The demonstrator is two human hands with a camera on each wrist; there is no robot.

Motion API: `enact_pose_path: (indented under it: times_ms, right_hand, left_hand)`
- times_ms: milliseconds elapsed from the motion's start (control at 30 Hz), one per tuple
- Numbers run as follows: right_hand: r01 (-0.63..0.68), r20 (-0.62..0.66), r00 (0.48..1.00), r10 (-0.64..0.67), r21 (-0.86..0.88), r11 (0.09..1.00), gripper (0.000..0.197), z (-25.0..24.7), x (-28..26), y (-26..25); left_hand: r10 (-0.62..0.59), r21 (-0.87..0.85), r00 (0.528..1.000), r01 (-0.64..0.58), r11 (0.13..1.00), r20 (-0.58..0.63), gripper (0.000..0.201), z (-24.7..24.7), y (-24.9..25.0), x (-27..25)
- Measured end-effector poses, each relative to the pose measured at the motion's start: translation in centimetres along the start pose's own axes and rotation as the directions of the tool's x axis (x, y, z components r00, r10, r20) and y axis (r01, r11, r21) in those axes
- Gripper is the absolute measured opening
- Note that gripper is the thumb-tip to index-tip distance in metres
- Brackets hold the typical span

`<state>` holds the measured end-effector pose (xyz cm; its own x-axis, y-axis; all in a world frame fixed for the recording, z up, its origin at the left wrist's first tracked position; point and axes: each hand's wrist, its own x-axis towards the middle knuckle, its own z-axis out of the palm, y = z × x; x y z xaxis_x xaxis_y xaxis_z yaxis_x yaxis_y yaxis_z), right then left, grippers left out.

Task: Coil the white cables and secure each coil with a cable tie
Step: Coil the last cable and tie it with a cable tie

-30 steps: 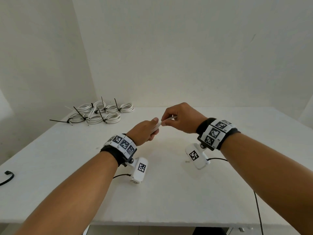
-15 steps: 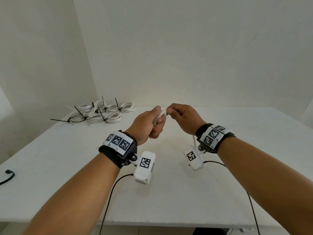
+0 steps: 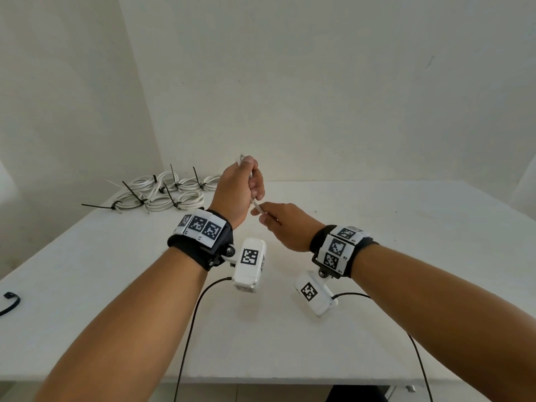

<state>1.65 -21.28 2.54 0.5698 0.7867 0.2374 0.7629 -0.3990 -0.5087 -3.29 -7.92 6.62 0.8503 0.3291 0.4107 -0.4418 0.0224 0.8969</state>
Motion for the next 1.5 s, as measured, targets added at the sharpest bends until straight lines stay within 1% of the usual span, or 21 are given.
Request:
enact_pose_path:
  times_ms: [100, 167, 233, 300, 400, 467, 533, 600, 733, 800, 833, 867, 933, 967, 1033, 1067, 1133, 1200, 1300, 1433, 1500]
  right_hand:
    - [0.014, 0.039, 0.999, -0.011, -0.101, 0.995, 0.031, 0.4, 0.1, -0.6]
    - [0.038, 0.080, 0.997, -0.024, -0.183, 0.982, 0.028, 0.4, 0.2, -1.1]
    - [0.050, 0.113, 0.993, -0.023, -0.241, 0.969, 0.028, 0.0, 0.1, -1.6]
    - [0.073, 0.164, 0.986, -0.025, -0.295, 0.953, 0.030, -0.5, 0.0, -1.9]
    - [0.125, 0.249, 0.968, -0.033, -0.367, 0.922, 0.034, -0.8, -0.3, -2.3]
    - [0.143, 0.264, 0.964, -0.036, -0.400, 0.905, 0.032, -1.3, -0.4, -2.5]
    - [0.149, 0.238, 0.970, -0.055, -0.398, 0.905, 0.024, -2.2, -0.6, -2.8]
    - [0.175, 0.202, 0.974, -0.103, -0.377, 0.910, 0.020, -3.2, -0.7, -3.1]
    - [0.208, 0.169, 0.972, -0.165, -0.278, 0.938, 0.013, -4.2, -0.6, -3.1]
    - [0.201, 0.113, 0.977, -0.180, -0.213, 0.956, 0.009, -4.8, -0.4, -2.8]
    - [0.202, 0.079, 0.978, -0.191, -0.177, 0.963, 0.009, -5.2, -0.3, -2.5]
    - [0.209, 0.052, 0.978, -0.204, -0.142, 0.968, 0.008, -5.5, -0.2, -2.3]
    - [0.233, 0.004, 0.972, -0.233, -0.083, 0.969, 0.007, -6.1, 0.0, -2.1]
    - [0.244, -0.026, 0.969, -0.246, -0.052, 0.968, 0.005, -6.4, 0.1, -2.1]
    - [0.249, -0.108, 0.963, -0.245, 0.030, 0.968, 0.004, -7.0, 0.2, -2.1]
    - [0.253, -0.150, 0.959, -0.240, 0.079, 0.964, 0.005, -7.3, 0.2, -2.1]
    - [0.293, -0.219, 0.940, -0.260, 0.131, 0.947, 0.008, -7.5, 0.2, -2.2]
    - [0.364, -0.274, 0.905, -0.325, 0.106, 0.925, 0.012, -7.3, 0.2, -2.2]
    - [0.449, -0.360, 0.840, -0.406, 0.042, 0.892, 0.002, -7.0, 0.4, -1.9]
    - [0.444, -0.478, 0.805, -0.351, 0.096, 0.891, 0.010, -6.4, 0.3, -0.9]
    - [0.449, -0.508, 0.797, -0.326, 0.137, 0.883, 0.017, -5.4, -0.2, -0.8]
  left_hand:
    - [0.061, 0.331, 0.998, -0.050, 0.942, -0.024, 0.030, -0.3, -1.0, -0.1]
    - [0.082, 0.519, 0.997, -0.067, 0.852, -0.006, 0.030, -0.5, -1.9, -0.1]
    - [0.091, 0.657, 0.994, -0.107, 0.746, 0.058, 0.027, -1.0, -2.6, -0.2]
    - [0.067, 0.723, 0.994, -0.113, 0.682, 0.092, 0.026, -1.6, -3.0, -0.3]
    - [0.020, 0.799, 0.996, -0.085, 0.595, 0.091, 0.030, -2.2, -3.4, -0.5]
    - [-0.073, 0.832, 0.992, -0.047, 0.553, 0.105, 0.027, -2.4, -3.5, -0.8]
    - [-0.167, 0.841, 0.973, -0.045, 0.540, 0.160, 0.022, -2.5, -3.5, -1.3]
    - [-0.216, 0.835, 0.955, -0.056, 0.548, 0.205, 0.021, -2.4, -3.4, -1.9]
    - [-0.229, 0.768, 0.947, -0.029, 0.639, 0.227, 0.026, -2.2, -3.1, -2.7]
    - [-0.237, 0.749, 0.943, -0.018, 0.663, 0.232, 0.020, -2.0, -3.0, -2.9]
    - [-0.238, 0.738, 0.942, -0.016, 0.675, 0.238, 0.022, -2.0, -2.8, -3.1]
    - [-0.243, 0.735, 0.939, -0.015, 0.678, 0.243, 0.030, -2.0, -2.6, -3.1]
    - [-0.307, 0.672, 0.914, 0.054, 0.739, 0.265, 0.034, -1.8, -1.9, -3.1]
    - [-0.321, 0.629, 0.904, 0.079, 0.774, 0.282, 0.040, -1.8, -1.6, -3.2]
    - [-0.313, 0.506, 0.918, 0.154, 0.849, 0.245, 0.057, -1.1, -0.9, -3.3]
    - [-0.293, 0.438, 0.929, 0.172, 0.882, 0.227, 0.059, -0.8, -0.5, -3.4]
    - [-0.278, 0.350, 0.938, 0.194, 0.916, 0.207, 0.059, -0.3, 0.1, -3.3]
    - [-0.287, 0.311, 0.935, 0.216, 0.926, 0.206, 0.061, -0.2, 0.7, -3.1]
    - [-0.289, 0.266, 0.927, 0.225, 0.938, 0.237, 0.062, -0.3, 1.3, -3.2]
    - [-0.284, 0.167, 0.923, 0.246, 0.955, 0.261, 0.060, -0.6, 2.1, -3.7]
    - [-0.256, 0.068, 0.921, 0.247, 0.967, 0.294, 0.060, -0.6, 2.4, -3.6]
